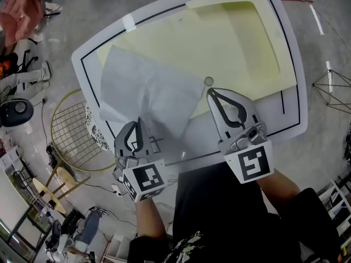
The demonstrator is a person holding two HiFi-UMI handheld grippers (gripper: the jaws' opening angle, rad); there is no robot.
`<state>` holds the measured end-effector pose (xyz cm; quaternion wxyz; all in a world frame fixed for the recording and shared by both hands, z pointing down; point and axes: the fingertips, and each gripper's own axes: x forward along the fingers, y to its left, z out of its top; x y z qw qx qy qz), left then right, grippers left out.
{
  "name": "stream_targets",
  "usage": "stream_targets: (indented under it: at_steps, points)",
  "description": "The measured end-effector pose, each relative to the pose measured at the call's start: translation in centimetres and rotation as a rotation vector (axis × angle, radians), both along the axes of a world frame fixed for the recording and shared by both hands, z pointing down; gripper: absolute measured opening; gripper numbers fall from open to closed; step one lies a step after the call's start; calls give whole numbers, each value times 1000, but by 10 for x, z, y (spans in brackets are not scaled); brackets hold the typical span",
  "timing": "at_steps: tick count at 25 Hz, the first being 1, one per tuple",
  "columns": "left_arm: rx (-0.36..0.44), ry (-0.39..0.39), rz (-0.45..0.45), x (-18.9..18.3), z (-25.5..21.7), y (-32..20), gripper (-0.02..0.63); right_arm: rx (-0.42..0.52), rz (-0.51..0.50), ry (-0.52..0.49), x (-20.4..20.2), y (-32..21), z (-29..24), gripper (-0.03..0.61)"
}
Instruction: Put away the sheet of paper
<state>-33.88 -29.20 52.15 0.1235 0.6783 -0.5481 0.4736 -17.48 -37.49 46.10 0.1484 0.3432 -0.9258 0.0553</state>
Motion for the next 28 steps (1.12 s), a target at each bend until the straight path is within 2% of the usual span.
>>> stream_targets:
  at_steps: [5, 12, 23, 25, 28]
  points:
    - [-50, -26, 33, -8, 8, -6, 2, -10, 10, -2, -1, -5, 4, -1]
    - [-108, -28, 101, 2, 16, -21, 2, -15, 16, -12, 1, -12, 1, -1]
    - [-134, -16, 138, 21, 26, -43, 2, -23, 32, -20, 15, -19, 5, -2]
    - [-131, 25, 116, 23, 26, -47, 2, -23, 37, -22, 16, -20, 4, -2]
    - [-125, 144, 48, 29, 24, -54, 2, -19, 47, -27, 21, -20, 2, -2]
